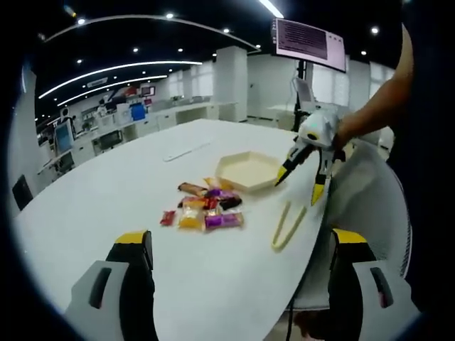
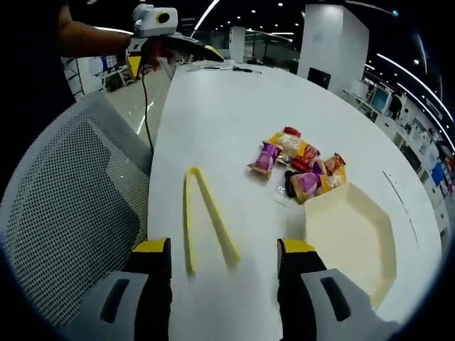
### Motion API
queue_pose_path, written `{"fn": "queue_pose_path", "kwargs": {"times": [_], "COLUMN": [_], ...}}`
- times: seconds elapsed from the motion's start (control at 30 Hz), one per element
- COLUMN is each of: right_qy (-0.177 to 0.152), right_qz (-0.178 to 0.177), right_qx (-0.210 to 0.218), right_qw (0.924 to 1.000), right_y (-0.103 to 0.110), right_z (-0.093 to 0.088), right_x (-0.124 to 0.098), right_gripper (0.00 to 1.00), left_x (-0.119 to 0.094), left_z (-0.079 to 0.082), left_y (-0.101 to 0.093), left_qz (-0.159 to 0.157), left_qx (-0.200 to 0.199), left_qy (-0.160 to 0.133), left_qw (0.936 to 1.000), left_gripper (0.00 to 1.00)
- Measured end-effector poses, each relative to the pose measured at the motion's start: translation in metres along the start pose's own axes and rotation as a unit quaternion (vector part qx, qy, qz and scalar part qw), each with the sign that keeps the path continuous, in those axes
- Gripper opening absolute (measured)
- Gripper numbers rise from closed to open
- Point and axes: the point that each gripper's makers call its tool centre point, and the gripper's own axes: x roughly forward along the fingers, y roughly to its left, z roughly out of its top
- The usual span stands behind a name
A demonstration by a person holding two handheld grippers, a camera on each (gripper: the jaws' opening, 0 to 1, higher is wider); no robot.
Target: Place the target food into the container with the food tongs after gripping and lifting it, then release it inside without dropping or visibly crushing the food.
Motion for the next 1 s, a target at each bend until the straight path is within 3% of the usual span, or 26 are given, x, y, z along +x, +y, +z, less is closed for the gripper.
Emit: {"fn": "queue_pose_path", "kwargs": {"times": [0.17, 0.37, 0.47, 0.57, 0.6, 0.73, 0.87, 0.9, 1.0], "right_qy": [0.009, 0.023, 0.028, 0.045, 0.034, 0.039, 0.061, 0.067, 0.065], "right_qz": [0.012, 0.035, 0.038, 0.038, 0.037, 0.04, 0.034, 0.037, 0.04], "right_qx": [-0.009, -0.007, -0.031, -0.059, -0.059, -0.051, -0.036, -0.008, -0.002], "right_qw": [0.9998, 0.9991, 0.9984, 0.9966, 0.997, 0.9971, 0.9969, 0.9971, 0.9971], "right_y": [0.003, 0.008, 0.011, 0.011, 0.011, 0.01, 0.007, 0.009, 0.007], "right_z": [-0.004, -0.011, -0.014, -0.018, -0.015, -0.017, -0.019, -0.02, -0.017], "right_x": [0.012, 0.017, 0.018, 0.021, 0.022, 0.021, 0.021, 0.02, 0.019], "right_gripper": [0.56, 0.41, 0.33, 0.32, 0.31, 0.24, 0.1, 0.07, 0.05], "left_x": [0.0, 0.0, 0.0, 0.0, 0.0, 0.001, 0.002, 0.002, 0.002], "left_z": [-0.002, -0.004, -0.003, -0.001, -0.001, 0.001, 0.001, 0.001, 0.002], "left_y": [0.001, 0.003, 0.004, 0.006, 0.006, 0.008, 0.008, 0.007, 0.007], "left_qz": [0.004, 0.004, 0.006, 0.006, 0.006, 0.008, 0.008, 0.007, 0.005], "left_qx": [0.003, 0.009, 0.011, 0.01, 0.01, 0.007, 0.007, 0.007, 0.007], "left_qy": [0.006, 0.012, 0.014, 0.013, 0.012, 0.01, 0.012, 0.012, 0.011], "left_qw": [1.0, 0.9999, 0.9998, 0.9999, 0.9999, 0.9999, 0.9999, 0.9999, 0.9999], "left_gripper": [0.99, 0.99, 0.99, 0.99, 0.99, 0.99, 0.99, 0.99, 0.99]}}
